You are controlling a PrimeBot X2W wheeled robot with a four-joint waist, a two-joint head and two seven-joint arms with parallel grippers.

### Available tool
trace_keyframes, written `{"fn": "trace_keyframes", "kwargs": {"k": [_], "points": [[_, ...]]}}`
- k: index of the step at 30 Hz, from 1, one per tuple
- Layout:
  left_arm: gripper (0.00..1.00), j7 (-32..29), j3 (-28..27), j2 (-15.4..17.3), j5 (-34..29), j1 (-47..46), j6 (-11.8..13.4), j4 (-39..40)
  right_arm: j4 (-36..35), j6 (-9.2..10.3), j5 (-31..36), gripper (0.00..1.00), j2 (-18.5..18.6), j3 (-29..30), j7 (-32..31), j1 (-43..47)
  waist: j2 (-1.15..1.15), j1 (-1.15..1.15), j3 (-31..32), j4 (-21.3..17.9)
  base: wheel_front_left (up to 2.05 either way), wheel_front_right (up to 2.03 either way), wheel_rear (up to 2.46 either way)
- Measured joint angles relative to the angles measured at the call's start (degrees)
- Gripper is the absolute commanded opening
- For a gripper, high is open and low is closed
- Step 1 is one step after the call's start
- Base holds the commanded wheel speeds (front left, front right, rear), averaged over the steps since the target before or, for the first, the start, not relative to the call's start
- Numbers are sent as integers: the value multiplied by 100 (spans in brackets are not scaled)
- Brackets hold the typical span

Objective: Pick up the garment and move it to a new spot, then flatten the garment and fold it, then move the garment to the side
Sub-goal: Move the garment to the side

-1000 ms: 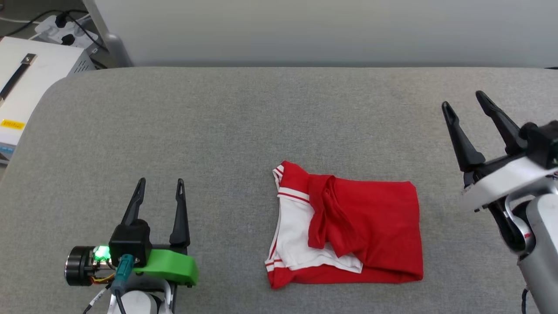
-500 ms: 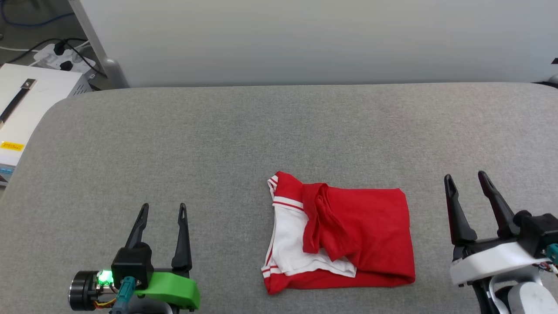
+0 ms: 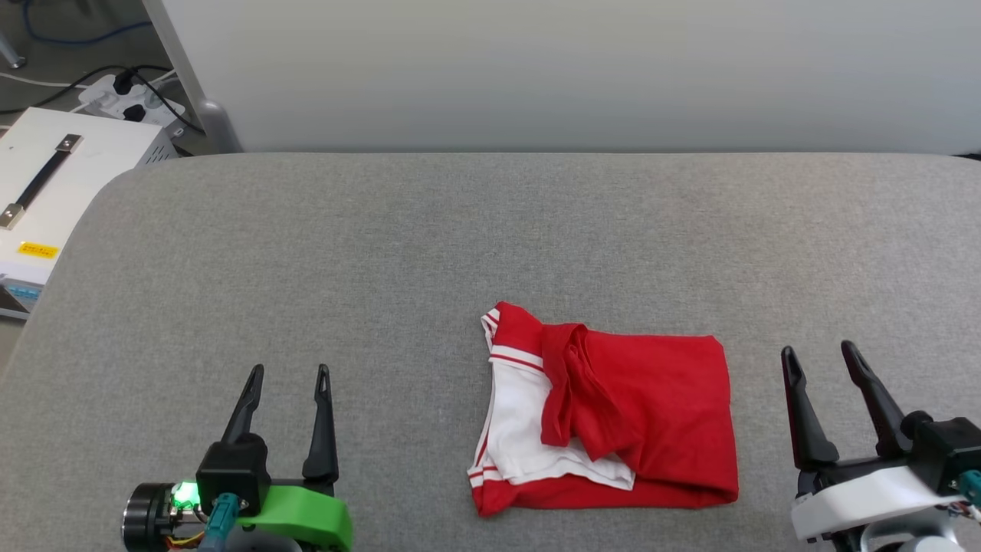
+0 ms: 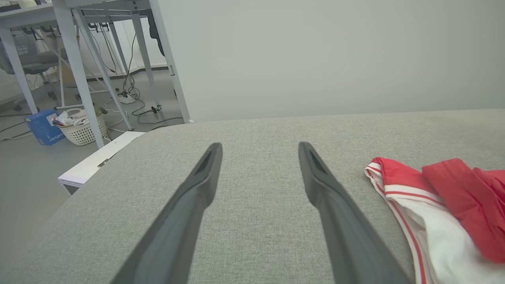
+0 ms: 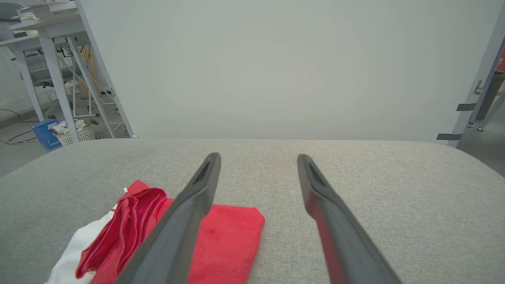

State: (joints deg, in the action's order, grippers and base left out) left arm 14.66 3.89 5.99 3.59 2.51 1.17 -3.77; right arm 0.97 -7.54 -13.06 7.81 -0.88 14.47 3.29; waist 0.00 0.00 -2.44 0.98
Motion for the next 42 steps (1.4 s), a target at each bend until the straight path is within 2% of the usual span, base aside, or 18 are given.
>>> {"fn": "trace_keyframes", "kwargs": {"k": [3, 6, 9, 15, 18, 22, 26, 30, 37, 42], "points": [[100, 0, -15, -5, 0, -3, 0, 15, -93, 0, 37, 100, 152, 18, 0, -220, 0, 0, -48, -6, 0, 0, 0], [100, 0, -25, -11, 1, -16, 0, 32, -234, 0, -27, 100, 443, 19, -68, -826, 0, 0, -107, -19, 0, 0, 0], [100, 0, -36, -15, 1, -33, 0, 43, -291, 0, -359, 100, 864, -133, -570, -1496, 0, 0, -184, -27, 0, 0, 0], [100, 0, -67, -13, 0, -105, -1, 63, -109, 0, -1639, 100, 1823, -921, -2782, -2553, 0, 0, -351, -48, 0, 0, 0], [100, 0, -88, -13, 0, -157, -1, 68, -18, 0, -2339, 100, 2180, -1269, -4019, -2747, 0, 0, -428, -47, 0, 0, 0], [100, 0, -99, -14, 0, -211, -2, 76, 188, 0, -3142, 100, 2484, -1473, -5373, -2772, 0, 0, -535, -39, 0, 0, 0], [100, 0, -89, -24, 0, -325, -45, 87, 368, 0, -3561, 100, 2603, -1580, -6099, -2672, 0, 0, -655, -6, 0, 0, 0], [100, 0, -67, -48, -7, -470, -45, 140, 684, 0, -3874, 100, 2444, -1647, -6422, -2337, 0, 0, -801, 54, 0, 0, 0], [100, 0, -18, -92, -10, -664, -49, 189, 1038, 0, -3916, 100, 1916, -1824, -6193, -2203, 0, 0, -1059, 219, 0, 0, 0], [100, 0, 10, -111, -51, -795, -70, 165, 1360, 0, -3855, 100, 1806, -2012, -5913, -2283, 0, 0, -1230, 345, 0, 0, 0]]}}
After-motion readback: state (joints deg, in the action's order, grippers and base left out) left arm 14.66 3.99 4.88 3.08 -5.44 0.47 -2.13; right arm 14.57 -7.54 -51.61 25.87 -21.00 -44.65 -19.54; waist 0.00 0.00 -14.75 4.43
